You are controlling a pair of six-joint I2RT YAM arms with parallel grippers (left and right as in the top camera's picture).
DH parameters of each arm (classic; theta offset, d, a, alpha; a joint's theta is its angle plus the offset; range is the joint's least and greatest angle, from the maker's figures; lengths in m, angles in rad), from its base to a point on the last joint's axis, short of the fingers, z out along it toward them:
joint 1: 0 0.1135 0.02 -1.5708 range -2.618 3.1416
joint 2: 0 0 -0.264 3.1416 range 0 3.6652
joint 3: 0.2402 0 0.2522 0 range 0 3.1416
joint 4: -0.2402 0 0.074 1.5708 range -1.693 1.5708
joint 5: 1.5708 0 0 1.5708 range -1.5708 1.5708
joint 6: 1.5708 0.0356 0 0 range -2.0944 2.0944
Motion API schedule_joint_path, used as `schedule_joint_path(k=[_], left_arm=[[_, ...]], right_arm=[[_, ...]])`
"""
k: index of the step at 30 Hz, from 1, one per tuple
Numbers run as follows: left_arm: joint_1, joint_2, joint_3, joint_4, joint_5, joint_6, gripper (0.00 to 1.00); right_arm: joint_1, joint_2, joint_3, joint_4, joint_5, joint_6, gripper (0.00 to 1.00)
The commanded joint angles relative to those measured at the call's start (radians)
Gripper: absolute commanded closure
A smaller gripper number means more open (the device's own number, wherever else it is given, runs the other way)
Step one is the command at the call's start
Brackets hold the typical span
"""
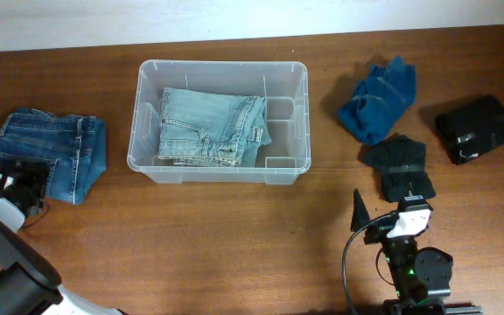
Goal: Pack container
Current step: 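Move the left gripper back and grasp the dark-wash jeans, then lift the dark-wash jeans and lower them onto the light jeans in the bin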
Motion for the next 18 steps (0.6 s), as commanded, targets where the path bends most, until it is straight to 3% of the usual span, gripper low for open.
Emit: schedule_joint_path(k=[1, 3, 4, 13, 18], left_arm=[[-0.025, 0.024, -0.008, 0.047, -0.013, -0.01, 0.82], [-0.037, 0.024, -0.008, 0.057, -0.013, -0.01, 0.98], [-0.042, 0.024, -0.008, 0.057, -0.012, -0.01, 0.99], [-0.053, -0.025, -0.005, 0.139, 0.222, 0.019, 1.0], [-0.088, -0.26, 0.043, 0.146, 0.253, 0.068, 1.0]], right_arm=[[-0.007, -0.005, -0.009, 0.0, 0.005, -0.003, 0.02], [-0.007, -0.005, -0.009, 0.0, 0.005, -0.003, 0.02], [-0.007, -0.005, -0.009, 0.0, 0.005, -0.003, 0.01], [-0.007, -0.005, -0.009, 0.0, 0.005, -0.003, 0.02], [-0.007, -0.005, -0.009, 0.0, 0.005, -0.003, 0.02]])
